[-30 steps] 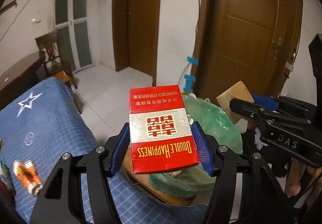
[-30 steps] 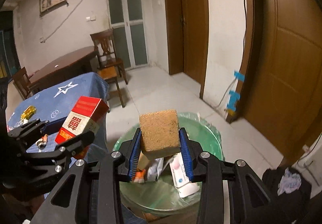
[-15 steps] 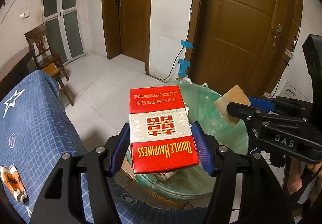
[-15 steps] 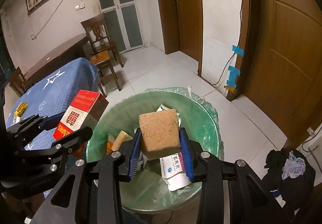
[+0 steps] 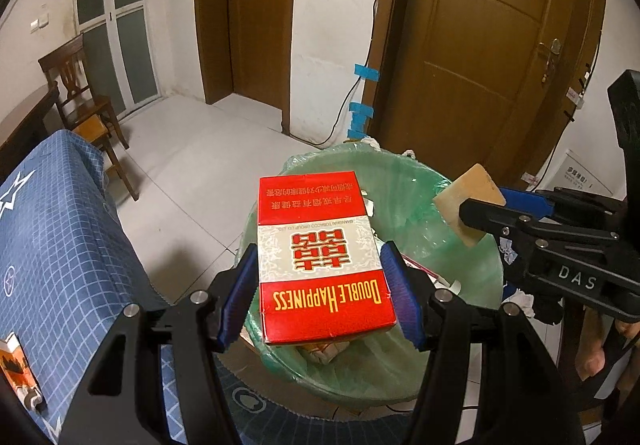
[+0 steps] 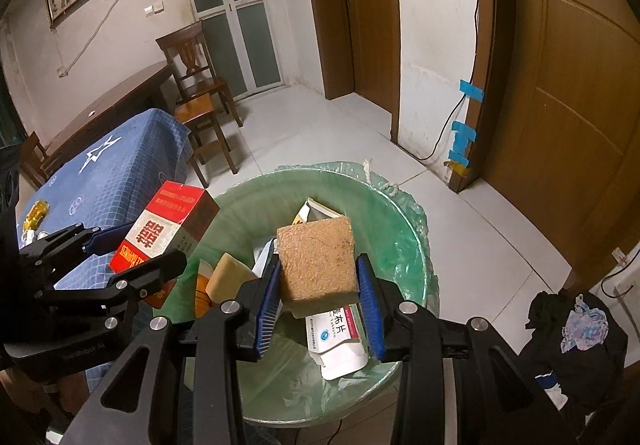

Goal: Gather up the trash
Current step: 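Open the left tool dropping the cigarette box into the bin while the right tool releases the sponge cake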

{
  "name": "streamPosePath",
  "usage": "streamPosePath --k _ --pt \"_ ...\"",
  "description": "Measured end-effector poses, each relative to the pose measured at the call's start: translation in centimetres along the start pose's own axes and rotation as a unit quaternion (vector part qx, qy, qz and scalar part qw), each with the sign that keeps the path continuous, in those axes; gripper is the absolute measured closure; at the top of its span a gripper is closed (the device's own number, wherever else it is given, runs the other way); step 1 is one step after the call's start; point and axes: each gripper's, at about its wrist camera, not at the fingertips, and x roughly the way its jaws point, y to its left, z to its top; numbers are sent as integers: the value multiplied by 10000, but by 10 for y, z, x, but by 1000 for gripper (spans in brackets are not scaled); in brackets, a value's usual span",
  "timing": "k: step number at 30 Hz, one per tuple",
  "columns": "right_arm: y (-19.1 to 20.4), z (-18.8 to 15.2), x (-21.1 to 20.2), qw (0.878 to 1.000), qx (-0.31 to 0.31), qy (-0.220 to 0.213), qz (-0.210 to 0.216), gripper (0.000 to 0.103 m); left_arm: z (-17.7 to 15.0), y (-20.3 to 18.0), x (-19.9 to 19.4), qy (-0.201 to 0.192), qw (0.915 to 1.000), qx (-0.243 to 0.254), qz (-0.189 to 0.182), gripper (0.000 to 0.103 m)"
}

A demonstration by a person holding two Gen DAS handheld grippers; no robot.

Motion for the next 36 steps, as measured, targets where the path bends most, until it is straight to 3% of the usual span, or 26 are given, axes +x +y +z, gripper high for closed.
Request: streamPosePath --k 20,23,25,27,36 --pt "1 -5 6 10000 26 32 18 65 -1 1 7 59 9999 -38 97 44" --pt "0 -6 6 10000 56 -3 17 62 -1 0 7 42 9999 -27 142 33" --pt "-1 -6 4 9999 122 -64 20 47 -1 0 7 34 9999 -35 156 30" --pt "-3 -7 3 9998 150 -94 7 42 -1 1 7 46 9998 -44 174 24" --pt "-9 -11 -12 9994 251 -255 36 41 -2 8 6 79 9996 -136 245 22"
